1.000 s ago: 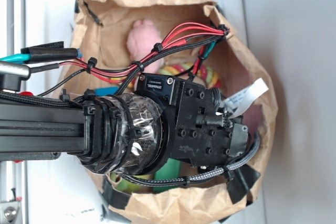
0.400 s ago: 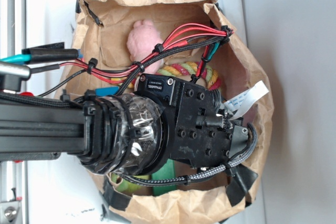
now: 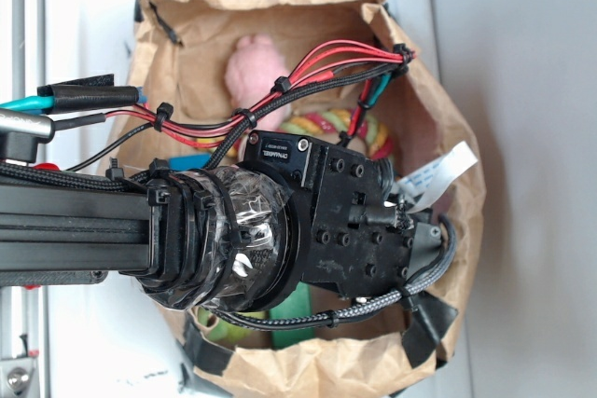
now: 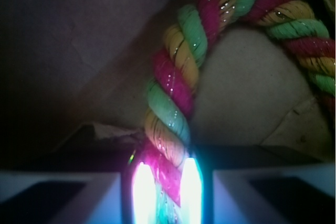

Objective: Grab the multicolored rope.

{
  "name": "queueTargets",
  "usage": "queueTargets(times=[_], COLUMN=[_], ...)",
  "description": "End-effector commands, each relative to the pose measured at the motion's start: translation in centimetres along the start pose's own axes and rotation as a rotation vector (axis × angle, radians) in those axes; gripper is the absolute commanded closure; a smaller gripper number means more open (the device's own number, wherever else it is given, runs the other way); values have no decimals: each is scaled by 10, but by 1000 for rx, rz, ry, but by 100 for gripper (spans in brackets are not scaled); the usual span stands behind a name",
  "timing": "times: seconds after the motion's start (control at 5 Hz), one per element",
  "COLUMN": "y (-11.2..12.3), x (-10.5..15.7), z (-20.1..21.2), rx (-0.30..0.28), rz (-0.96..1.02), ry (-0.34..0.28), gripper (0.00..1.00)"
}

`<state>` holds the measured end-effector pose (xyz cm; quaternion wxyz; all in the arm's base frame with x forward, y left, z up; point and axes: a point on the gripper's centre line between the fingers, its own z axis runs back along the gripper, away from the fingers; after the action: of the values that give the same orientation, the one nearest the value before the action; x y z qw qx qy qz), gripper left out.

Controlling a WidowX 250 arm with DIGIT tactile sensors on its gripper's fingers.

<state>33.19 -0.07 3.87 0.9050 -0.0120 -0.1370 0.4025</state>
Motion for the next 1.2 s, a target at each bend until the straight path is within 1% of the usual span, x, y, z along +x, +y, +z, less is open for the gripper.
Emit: queueTargets(times=[0.0,0.2,0.4,0.6,1.0], y=[5,12,19,23,20], x=[61,68,62,43,-2], z=[76,110,135,154,188], rx=[-148,-260,-251,-208,-77], rz=[31,-19,-103,-184,-387], ry=[-48,25,97,107,49], gripper=[100,100,100,100,100])
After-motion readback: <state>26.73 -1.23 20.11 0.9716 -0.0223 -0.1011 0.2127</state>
